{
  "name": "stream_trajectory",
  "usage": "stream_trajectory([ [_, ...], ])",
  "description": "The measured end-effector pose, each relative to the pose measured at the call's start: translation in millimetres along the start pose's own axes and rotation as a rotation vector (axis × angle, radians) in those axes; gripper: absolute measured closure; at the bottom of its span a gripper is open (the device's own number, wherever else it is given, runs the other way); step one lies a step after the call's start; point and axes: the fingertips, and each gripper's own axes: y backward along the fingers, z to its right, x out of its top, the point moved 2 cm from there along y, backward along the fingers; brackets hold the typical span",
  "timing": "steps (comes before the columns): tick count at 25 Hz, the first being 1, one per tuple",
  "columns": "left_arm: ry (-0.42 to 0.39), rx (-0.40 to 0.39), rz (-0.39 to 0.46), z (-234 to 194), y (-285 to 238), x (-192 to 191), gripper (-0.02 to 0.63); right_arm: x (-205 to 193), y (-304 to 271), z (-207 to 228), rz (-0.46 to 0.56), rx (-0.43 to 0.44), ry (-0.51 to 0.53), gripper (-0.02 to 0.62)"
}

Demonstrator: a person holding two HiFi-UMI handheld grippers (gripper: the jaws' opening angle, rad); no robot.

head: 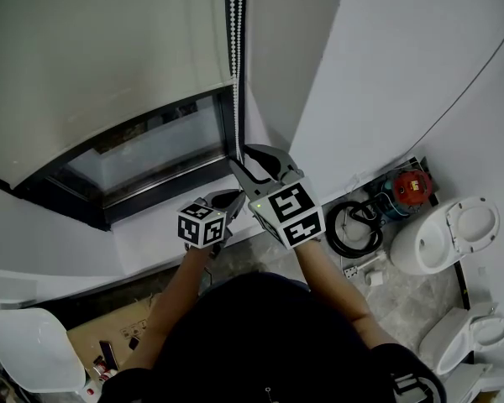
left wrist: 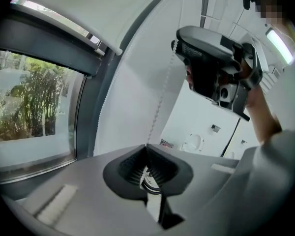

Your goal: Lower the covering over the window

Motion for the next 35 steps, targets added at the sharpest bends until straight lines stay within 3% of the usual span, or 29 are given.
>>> stream_trajectory([
  [2, -0.002, -0.005, 0.0, 2.6, -0.5, -0.7, 0.594, 10.3, -2.2, 1.2, 0.021, -0.013, 0.017, 0.479],
  [5, -0.008, -0.013, -0.006, 7.2, -0.9, -1.1, 0.594, 18.7, -4.1, 2.5, 0.05, -0.032, 0.025, 0.563],
  [7, -0.018, -0.014, -0.032, 9.3, -2.0, -6.3, 0.594, 13.2, -7.0, 1.7, 0.044, -0.027, 0.01, 0.58],
  [19, 0.011, 0.005, -0.275, -2.2, -4.8, -89.4, 0.594, -70.7, -37.3, -13.6, -0.18, 0.01, 0.021, 0.581],
  [26, 0.032, 0.017, -0.325, -4.7, -2.7, -107.9, 0.594, -95.2, -40.7, -9.7, -0.23, 0.017, 0.003, 0.581],
  [35, 0.033, 0.008, -0.317, -5.5, -2.8, -105.9, 0.594, -97.3, -51.5, -10.4, -0.231, 0.026, -0.002, 0.581],
])
